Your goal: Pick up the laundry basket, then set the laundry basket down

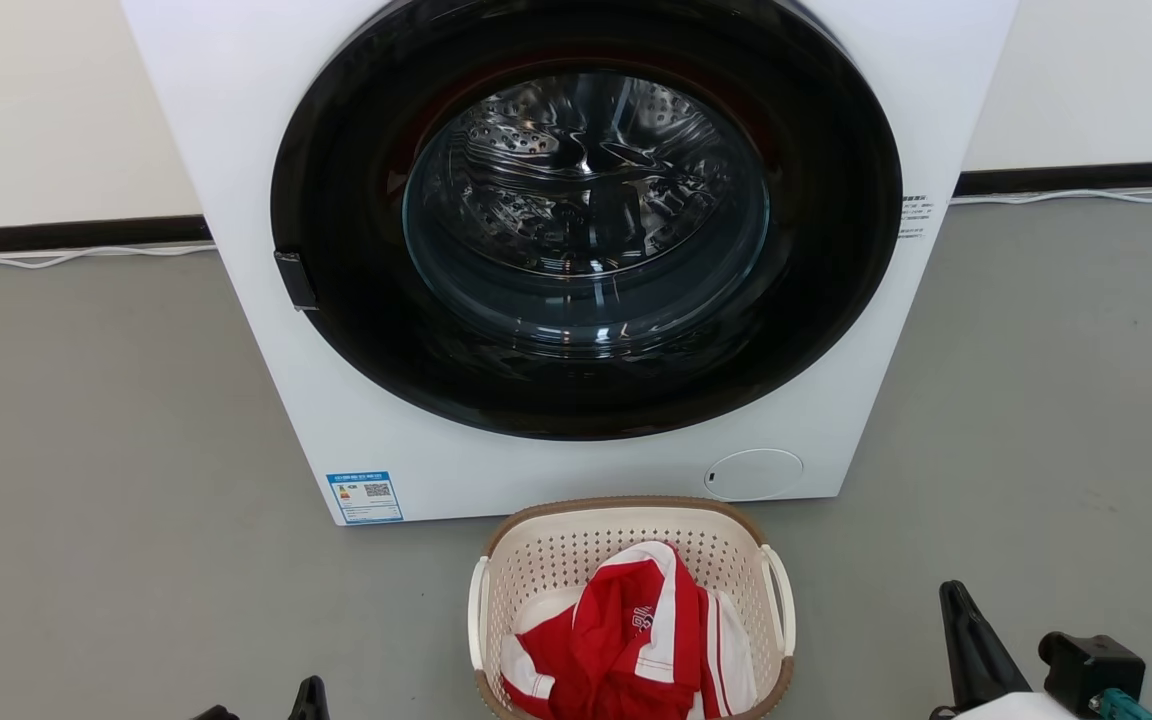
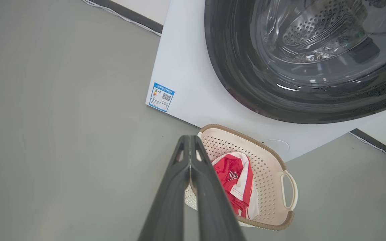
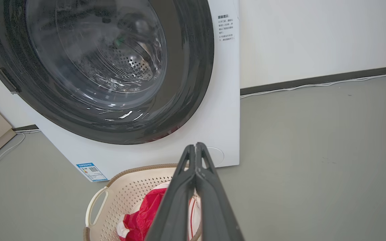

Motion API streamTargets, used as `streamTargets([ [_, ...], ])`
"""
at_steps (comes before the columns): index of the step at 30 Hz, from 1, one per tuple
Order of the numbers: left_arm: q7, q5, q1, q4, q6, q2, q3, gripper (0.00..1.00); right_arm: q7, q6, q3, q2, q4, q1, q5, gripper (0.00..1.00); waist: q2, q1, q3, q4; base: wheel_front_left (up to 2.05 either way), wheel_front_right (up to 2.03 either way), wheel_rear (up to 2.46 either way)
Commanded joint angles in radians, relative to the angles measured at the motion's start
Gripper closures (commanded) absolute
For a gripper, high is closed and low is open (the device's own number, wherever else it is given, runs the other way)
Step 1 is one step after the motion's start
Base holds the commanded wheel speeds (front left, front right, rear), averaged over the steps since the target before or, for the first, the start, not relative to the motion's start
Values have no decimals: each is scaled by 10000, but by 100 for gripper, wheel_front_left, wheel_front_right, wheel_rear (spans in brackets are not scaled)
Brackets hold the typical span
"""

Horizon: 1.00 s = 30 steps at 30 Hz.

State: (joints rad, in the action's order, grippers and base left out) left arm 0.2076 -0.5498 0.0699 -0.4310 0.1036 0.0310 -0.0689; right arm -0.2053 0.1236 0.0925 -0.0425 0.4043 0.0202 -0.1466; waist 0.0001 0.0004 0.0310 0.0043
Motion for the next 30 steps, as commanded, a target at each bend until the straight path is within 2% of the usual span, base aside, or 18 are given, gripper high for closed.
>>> streamTargets([
  [1, -66, -279, -451, 307, -132, 33, 126, 100, 94, 10, 3, -38, -311, -367, -397, 100, -1, -3, -6, -1, 0, 0, 0],
  [30, -885, -2972, -798, 712, -709, 74, 569, 100, 893, 26, 50, -48, -654, -599, -4113, 100, -1, -3, -94, -12, 0, 0, 0],
])
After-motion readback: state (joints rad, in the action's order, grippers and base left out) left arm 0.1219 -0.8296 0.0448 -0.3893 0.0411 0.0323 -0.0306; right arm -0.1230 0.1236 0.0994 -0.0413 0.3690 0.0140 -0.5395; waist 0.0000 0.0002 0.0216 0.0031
